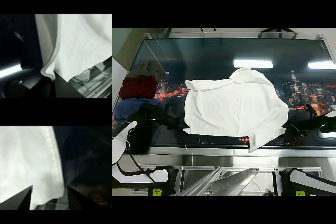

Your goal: Fold the shirts.

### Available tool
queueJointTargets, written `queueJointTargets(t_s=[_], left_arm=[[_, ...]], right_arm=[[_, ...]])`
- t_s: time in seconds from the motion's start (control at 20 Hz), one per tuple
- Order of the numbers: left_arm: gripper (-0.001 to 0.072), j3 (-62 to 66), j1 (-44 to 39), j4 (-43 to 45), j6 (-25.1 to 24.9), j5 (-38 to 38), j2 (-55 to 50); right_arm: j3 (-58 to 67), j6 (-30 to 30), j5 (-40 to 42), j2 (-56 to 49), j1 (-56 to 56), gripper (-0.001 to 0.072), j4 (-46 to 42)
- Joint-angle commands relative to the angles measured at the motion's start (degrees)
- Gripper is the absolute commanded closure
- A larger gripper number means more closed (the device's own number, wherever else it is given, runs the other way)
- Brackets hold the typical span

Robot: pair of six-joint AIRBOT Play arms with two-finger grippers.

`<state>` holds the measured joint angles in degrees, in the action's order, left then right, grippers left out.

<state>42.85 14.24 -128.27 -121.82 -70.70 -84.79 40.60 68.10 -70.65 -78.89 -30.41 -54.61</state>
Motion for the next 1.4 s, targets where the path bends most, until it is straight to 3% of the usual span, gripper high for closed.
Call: queueJointTargets(t_s=[0.0, 0.05, 0.1, 0.15, 0.2, 0.4, 0.55, 0.7, 0.9, 1.1, 1.25, 1.35], left_arm=[[0.0692, 0.09, 0.42, 0.59, -0.24, 0.61, -0.92], [0.0691, 0.37, 1.05, 0.66, -0.24, 0.00, -0.94], [0.0692, 0.83, 1.57, 0.63, -0.24, -0.98, -0.92], [0.0692, 1.86, 2.21, 0.61, -0.22, -3.02, -0.92], [0.0692, 3.28, 2.95, 0.35, -0.20, -5.49, -0.83], [0.0692, 11.26, 5.57, -13.94, -2.97, -15.93, 8.50], [0.0692, 21.09, 7.30, -29.83, -5.22, -23.80, 21.46], [0.0692, 37.05, 10.88, -36.70, -5.29, -21.68, 34.10], [0.0692, 58.40, 20.76, -36.39, -5.16, -16.65, 42.18], [0.0693, 64.13, 28.22, -36.30, -2.29, -17.77, 40.85], [0.0693, 57.18, 21.70, -36.22, -1.53, -17.42, 34.60], [0.0692, 50.97, 12.35, -31.78, -2.99, -16.87, 28.48]], right_arm=[[-4.04, -6.80, 5.62, -2.75, -0.11, 0.0217, 6.71], [-4.02, -8.98, 5.64, -3.61, -0.11, 0.0291, 9.60], [-3.98, -12.07, 5.33, -4.04, -0.11, 0.0495, 12.66], [-3.76, -14.49, 4.24, -3.85, -0.11, 0.0642, 15.41], [-2.93, -16.22, 1.95, -3.45, -0.17, 0.0686, 17.68], [6.69, -17.53, -10.58, 6.78, -0.24, 0.0687, 25.16], [20.68, -16.83, -13.14, 22.51, -0.33, 0.0686, 31.39], [37.59, -15.47, -5.35, 36.72, -0.33, 0.0686, 29.99], [55.47, -11.72, 7.04, 47.52, -0.33, 0.0686, 12.81], [61.33, -9.33, 7.17, 46.40, -0.33, 0.0687, 1.07], [59.32, -9.42, -1.49, 36.98, -0.11, 0.0689, 9.60], [54.31, -10.43, -4.15, 28.98, 0.00, 0.0689, 16.70]])
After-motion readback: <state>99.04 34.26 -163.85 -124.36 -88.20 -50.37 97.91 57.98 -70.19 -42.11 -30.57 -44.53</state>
